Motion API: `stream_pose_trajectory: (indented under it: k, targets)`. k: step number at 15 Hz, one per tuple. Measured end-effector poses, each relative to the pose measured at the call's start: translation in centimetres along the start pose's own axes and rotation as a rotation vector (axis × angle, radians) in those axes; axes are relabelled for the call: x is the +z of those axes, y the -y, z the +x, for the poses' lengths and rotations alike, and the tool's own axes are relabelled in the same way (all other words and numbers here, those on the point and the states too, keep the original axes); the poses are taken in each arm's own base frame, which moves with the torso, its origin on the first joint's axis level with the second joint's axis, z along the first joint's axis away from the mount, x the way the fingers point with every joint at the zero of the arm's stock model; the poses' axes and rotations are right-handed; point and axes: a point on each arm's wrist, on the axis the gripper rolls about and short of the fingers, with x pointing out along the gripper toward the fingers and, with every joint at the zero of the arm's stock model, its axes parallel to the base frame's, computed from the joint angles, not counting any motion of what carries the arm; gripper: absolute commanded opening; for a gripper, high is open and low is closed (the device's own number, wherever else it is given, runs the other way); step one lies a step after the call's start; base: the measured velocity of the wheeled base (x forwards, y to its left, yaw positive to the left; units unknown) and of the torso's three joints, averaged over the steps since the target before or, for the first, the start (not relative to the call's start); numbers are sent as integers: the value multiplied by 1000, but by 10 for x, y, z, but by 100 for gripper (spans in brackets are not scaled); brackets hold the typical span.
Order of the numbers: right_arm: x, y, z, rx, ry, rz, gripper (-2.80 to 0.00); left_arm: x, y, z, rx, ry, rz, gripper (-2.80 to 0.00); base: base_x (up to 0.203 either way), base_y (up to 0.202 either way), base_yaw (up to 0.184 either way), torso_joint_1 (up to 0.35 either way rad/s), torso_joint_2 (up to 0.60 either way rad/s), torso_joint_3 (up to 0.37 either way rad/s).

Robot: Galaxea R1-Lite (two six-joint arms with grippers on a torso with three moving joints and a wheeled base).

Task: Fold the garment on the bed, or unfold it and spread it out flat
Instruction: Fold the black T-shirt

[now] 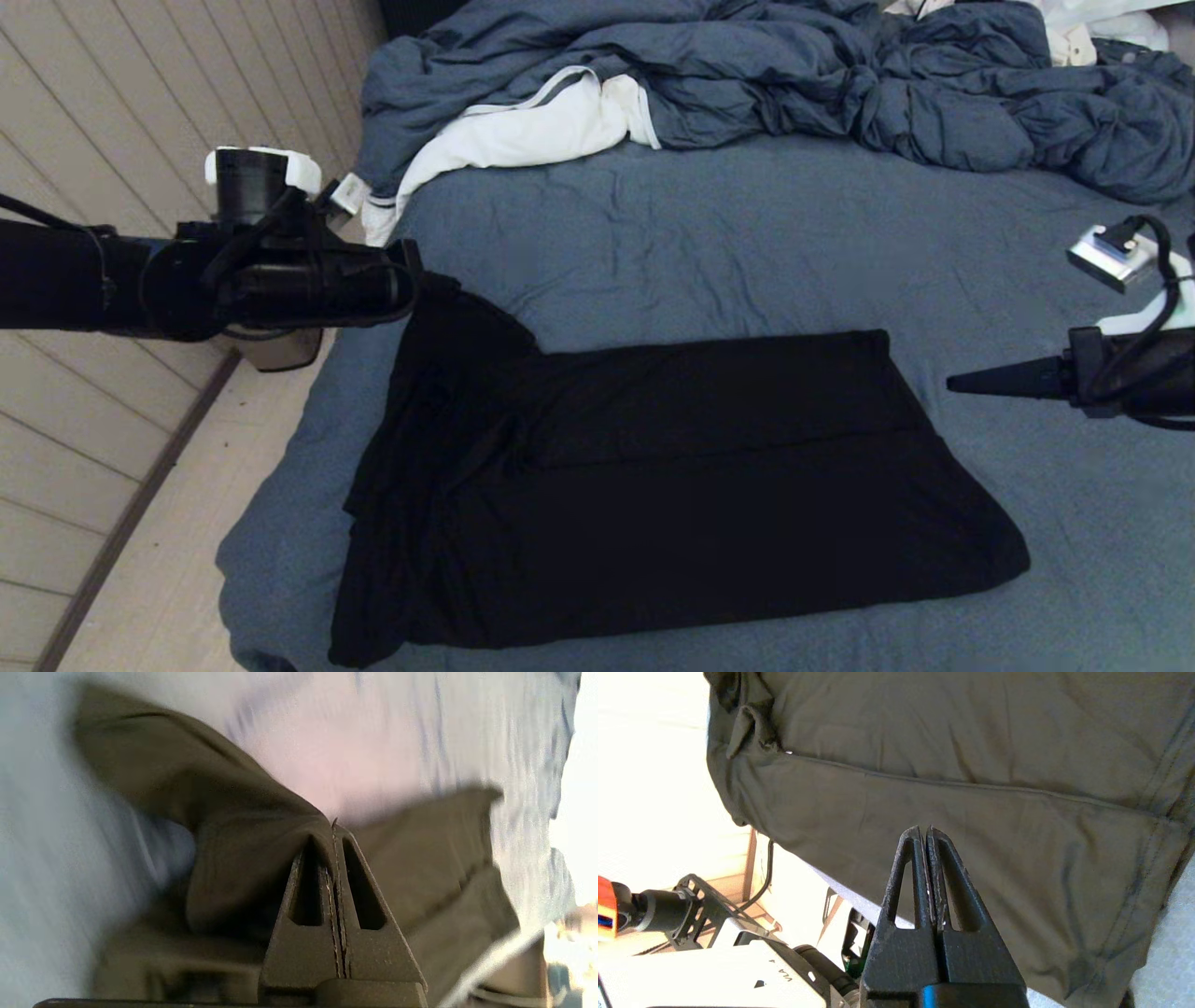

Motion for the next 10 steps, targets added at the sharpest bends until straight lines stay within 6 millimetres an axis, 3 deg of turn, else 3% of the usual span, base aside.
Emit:
stream_pose_trajectory:
  k: [5, 10]
  targets:
    - [-2, -5, -2, 7, 3, -7, -280, -60, 11, -23, -37, -65, 0, -280, 0, 0, 0, 0, 0, 0]
    - [-3, -5, -1, 11, -3, -6, -280, -104, 19, -32, -91, -104, 18, -280, 0, 0, 0, 0, 0, 0]
